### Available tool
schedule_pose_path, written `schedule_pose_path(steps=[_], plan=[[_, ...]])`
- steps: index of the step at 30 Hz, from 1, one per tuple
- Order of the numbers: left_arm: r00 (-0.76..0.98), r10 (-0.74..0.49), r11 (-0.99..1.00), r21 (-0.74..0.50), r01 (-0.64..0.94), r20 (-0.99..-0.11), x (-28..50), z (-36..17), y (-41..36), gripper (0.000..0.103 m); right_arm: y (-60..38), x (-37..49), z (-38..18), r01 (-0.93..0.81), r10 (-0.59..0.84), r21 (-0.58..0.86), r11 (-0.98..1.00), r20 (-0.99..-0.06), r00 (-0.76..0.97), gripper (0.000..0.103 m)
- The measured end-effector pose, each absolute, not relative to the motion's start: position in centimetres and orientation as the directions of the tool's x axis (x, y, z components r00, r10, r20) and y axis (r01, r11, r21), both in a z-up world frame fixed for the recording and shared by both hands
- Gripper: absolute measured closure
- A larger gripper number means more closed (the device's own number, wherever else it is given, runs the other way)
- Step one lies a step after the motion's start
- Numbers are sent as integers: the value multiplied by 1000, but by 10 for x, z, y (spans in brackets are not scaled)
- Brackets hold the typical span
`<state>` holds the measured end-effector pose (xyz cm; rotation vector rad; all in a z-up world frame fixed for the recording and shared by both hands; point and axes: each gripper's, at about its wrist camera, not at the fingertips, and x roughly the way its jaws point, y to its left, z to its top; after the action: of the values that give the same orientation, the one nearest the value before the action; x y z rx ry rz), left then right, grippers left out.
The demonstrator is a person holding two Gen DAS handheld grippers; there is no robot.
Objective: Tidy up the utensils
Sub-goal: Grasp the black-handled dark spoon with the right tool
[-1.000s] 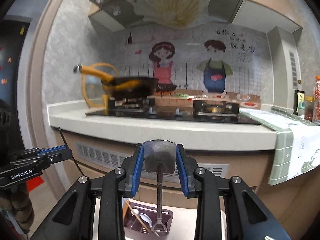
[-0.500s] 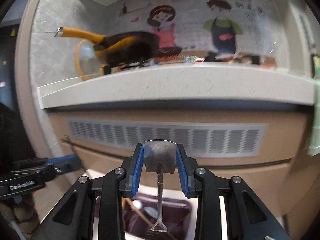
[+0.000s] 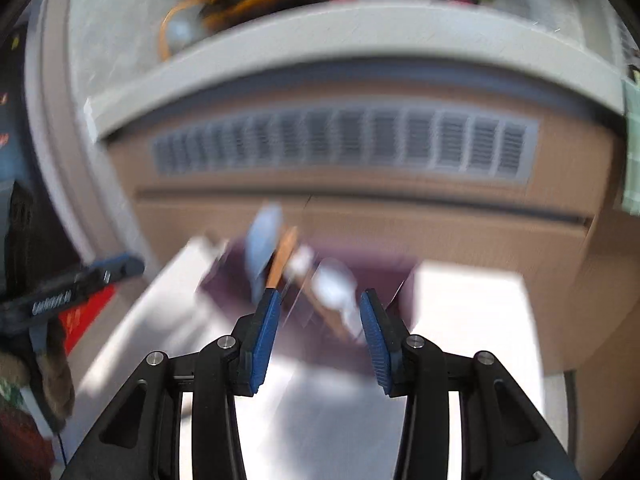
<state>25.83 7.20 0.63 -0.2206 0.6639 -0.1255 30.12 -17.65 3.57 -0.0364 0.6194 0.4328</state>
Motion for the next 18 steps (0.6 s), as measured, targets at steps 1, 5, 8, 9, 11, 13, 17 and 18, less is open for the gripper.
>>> schedule_pose_path(steps=[1, 5, 8, 9, 11, 13, 17, 18], plan=[[771, -174, 971, -236, 31, -613, 247, -4, 76, 79, -169, 292, 24, -420, 394, 102, 902, -592, 703, 63], [722, -158, 969, -247, -17, -673, 209, -40, 93, 79, -132, 270, -33, -470, 437, 162, 868, -699, 566, 63], [711, -141, 964, -258, -58, -689, 183, -55, 105, 79, -110, 269, -61, -451, 441, 211, 867, -747, 498, 63], [710, -126, 964, -253, -76, -693, 174, -59, 110, 79, -102, 271, -68, -442, 436, 217, 870, -758, 486, 63], [708, -99, 964, -243, -105, -700, 164, -64, 117, 79, -88, 274, -76, -427, 418, 212, 879, -774, 475, 63], [700, -86, 961, -245, -131, -709, 155, -70, 126, 79, -77, 275, -82, -418, 404, 206, 885, -786, 468, 64], [697, -72, 960, -238, -144, -713, 146, -73, 132, 79, -64, 272, -81, -415, 343, 132, 900, -800, 492, 64], [699, -71, 962, -233, -140, -711, 146, -73, 131, 79, -64, 268, -81, -428, 340, 118, 896, -803, 490, 64]])
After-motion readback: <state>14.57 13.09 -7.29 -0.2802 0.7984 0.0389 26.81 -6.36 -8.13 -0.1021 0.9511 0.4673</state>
